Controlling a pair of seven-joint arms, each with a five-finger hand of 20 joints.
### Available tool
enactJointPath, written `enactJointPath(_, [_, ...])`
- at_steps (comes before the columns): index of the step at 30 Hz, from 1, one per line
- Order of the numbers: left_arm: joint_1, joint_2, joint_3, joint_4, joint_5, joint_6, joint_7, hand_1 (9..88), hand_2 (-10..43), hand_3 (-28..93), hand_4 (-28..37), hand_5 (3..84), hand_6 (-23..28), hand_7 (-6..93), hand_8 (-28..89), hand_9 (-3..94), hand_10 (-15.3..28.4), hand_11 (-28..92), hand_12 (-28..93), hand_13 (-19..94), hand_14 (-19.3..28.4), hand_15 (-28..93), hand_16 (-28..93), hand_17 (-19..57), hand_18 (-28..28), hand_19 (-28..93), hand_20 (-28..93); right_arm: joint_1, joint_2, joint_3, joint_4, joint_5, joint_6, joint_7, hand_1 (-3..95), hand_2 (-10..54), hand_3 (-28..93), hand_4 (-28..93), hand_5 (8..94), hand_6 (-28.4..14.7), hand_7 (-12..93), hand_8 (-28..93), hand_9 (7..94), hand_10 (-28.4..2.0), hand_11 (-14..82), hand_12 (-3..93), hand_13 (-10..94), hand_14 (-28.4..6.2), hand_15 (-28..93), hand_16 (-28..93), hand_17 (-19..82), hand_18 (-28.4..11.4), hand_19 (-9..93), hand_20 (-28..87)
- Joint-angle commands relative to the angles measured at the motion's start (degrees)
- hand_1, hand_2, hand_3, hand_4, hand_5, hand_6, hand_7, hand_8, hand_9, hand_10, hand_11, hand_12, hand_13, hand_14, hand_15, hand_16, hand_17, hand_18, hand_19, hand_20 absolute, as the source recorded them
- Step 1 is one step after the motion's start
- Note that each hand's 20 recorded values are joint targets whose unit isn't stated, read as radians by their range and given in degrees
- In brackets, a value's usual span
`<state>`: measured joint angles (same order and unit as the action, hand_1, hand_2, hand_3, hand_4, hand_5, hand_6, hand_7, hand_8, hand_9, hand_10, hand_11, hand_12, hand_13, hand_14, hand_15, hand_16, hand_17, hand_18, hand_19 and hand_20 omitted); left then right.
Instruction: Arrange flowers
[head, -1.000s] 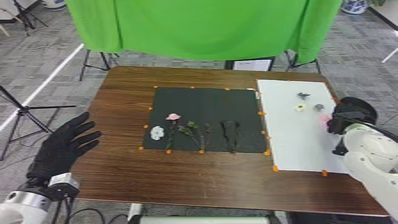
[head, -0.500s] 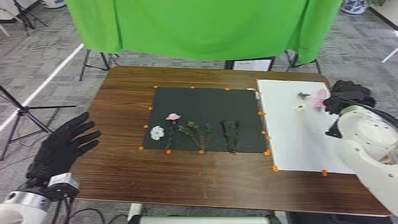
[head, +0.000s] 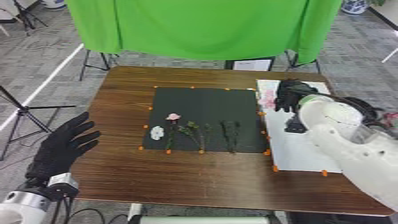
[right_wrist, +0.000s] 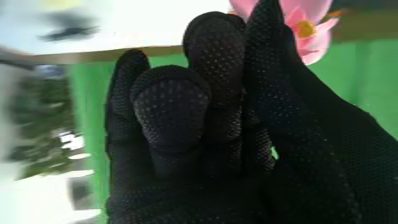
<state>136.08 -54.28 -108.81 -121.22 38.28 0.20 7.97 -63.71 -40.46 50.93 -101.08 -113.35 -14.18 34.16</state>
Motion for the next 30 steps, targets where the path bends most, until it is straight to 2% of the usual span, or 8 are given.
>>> enactJointPath(1, [-0.29, 0.28, 0.61, -0.07, 0.05, -0.03, -0.53, 24.6, -2.6, 72, -28.3, 27.0, 4.1, 20.3, -11, 23.1, 12.0, 22, 17, 18, 16.0, 41, -2, -9.8, 21.4, 43, 12, 10.4, -11.18, -7.25, 2.19, 1.51, -4.89, -3.3, 43.5, -9.5, 88, -22, 77.5, 1.8, 42, 1, 91.6, -7.4, 29.5, 39.2, 84, -4.3, 64, 28, 29, -15.6, 71, 33])
enactJointPath(6, [0.14, 0.16, 0.51, -0.33, 0.05, 0.48, -0.3, 24.6, -2.6, 72, -28.3, 27.0, 4.1, 20.3, -11, 23.2, 12.0, 22, 17, 18, 16.0, 41, -2, -9.8, 21.4, 43, 12, 13.83, -14.68, -10.19, 4.35, 5.71, -8.02, -3.72, 41.0, -9.5, 90, -20, 78.2, 1.2, 42, 2, 91.6, -8.0, 31.4, 40.4, 83, -5.0, 67, 29, 29, -16.0, 71, 33])
enactJointPath(22, [-0.67, 0.47, 1.19, -0.03, 0.12, 0.49, 0.08, 24.7, -2.7, 72, -28.3, 27.0, 4.0, 20.3, -11, 23.2, 12.0, 22, 17, 19, 16.1, 41, -2, -9.8, 21.4, 43, 12, 17.69, -23.11, -14.43, 7.37, 11.51, -17.05, -3.11, 36.7, -9.5, 93, -15, 79.9, 0.0, 43, 4, 91.7, -8.5, 35.0, 42.7, 81, -6.7, 74, 29, 29, -16.4, 72, 32])
enactJointPath(30, [-0.99, 0.65, 1.53, 0.11, 0.08, 0.58, 0.28, 24.7, -2.6, 72, -28.3, 27.0, 4.0, 20.4, -11, 23.2, 12.0, 22, 17, 18, 16.1, 41, -1, -9.8, 21.4, 43, 12, 18.55, -25.31, -16.34, 9.85, 11.02, -18.68, -2.05, 36.9, -9.5, 93, -16, 80.2, -0.2, 42, 5, 91.3, -8.7, 35.9, 42.8, 81, -6.7, 74, 29, 29, -16.6, 72, 32])
